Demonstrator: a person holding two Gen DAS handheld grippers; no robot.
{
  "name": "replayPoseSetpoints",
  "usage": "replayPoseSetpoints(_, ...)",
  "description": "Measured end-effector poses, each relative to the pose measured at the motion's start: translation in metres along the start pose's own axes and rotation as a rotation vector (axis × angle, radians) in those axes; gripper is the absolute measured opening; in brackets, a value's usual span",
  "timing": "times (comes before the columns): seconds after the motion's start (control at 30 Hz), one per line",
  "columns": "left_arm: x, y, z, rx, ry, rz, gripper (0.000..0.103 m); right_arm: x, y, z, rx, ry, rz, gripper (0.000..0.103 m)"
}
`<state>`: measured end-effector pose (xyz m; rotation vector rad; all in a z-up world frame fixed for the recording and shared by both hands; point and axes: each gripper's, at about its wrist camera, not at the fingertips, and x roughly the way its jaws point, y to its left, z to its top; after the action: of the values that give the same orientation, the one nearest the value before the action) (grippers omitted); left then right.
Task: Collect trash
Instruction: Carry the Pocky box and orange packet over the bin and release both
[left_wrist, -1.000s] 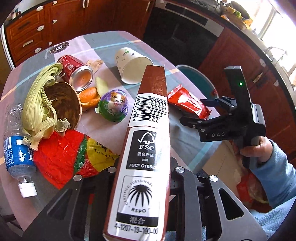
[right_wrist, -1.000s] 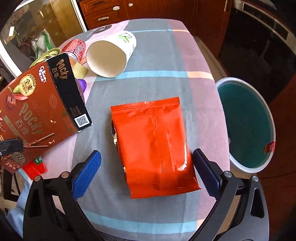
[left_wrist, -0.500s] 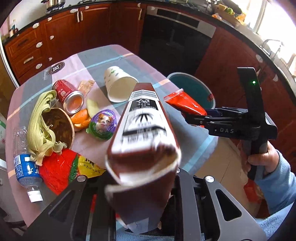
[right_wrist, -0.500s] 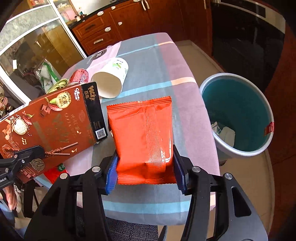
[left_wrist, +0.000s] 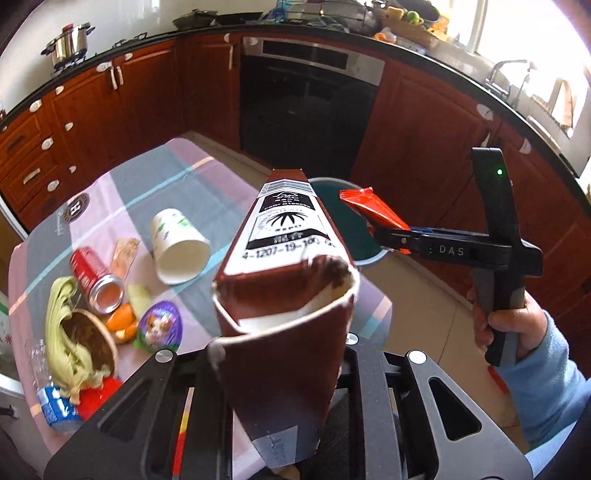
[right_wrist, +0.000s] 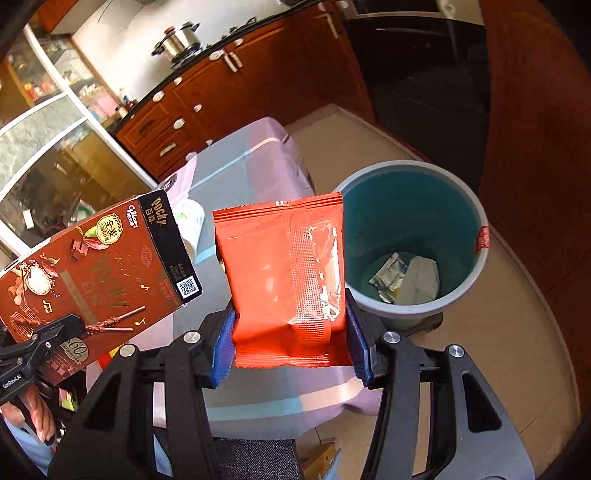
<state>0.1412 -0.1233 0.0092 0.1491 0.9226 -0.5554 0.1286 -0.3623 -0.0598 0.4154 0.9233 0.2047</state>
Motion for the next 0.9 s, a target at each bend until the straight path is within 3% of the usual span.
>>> replayPoseSetpoints(0.13, 0.037, -0.025, 0.044, 0.035, 0.000, -0.062, 0.018, -0.003, -0.039, 0.018, 0.119, -0.013, -0.010, 0.049)
replayPoseSetpoints(0.3, 0.099, -0.054, 0.081, 0.054, 0.073, -0.125, 0.018, 0.013, -0.076, 0.034, 0.235, 0.016, -0.016, 0.050)
replayPoseSetpoints(0.53, 0.175, -0.062, 0.089, 0.044, 0.208, -0.148, 0.019, 0.049, -0.106, 0.046, 0.311, 0.068, -0.028, 0.050)
replayPoseSetpoints(0.73, 0.201, -0.058, 0.097, 0.027, 0.245, -0.145, 0.022, 0.072, -0.112, 0.058, 0.330, 0.088, -0.035, 0.054)
replayPoseSetpoints(0.77, 0.202, -0.058, 0.098, 0.018, 0.247, -0.143, 0.031, 0.074, -0.113, 0.060, 0.331, 0.089, -0.037, 0.059)
replayPoseSetpoints(0.8, 0.202, -0.058, 0.100, 0.009, 0.244, -0.146, 0.053, 0.076, -0.113, 0.061, 0.339, 0.090, -0.030, 0.068)
replayPoseSetpoints(0.9, 0.194, -0.055, 0.103, -0.006, 0.201, -0.126, 0.078, 0.077, -0.115, 0.061, 0.347, 0.082, -0.032, 0.081)
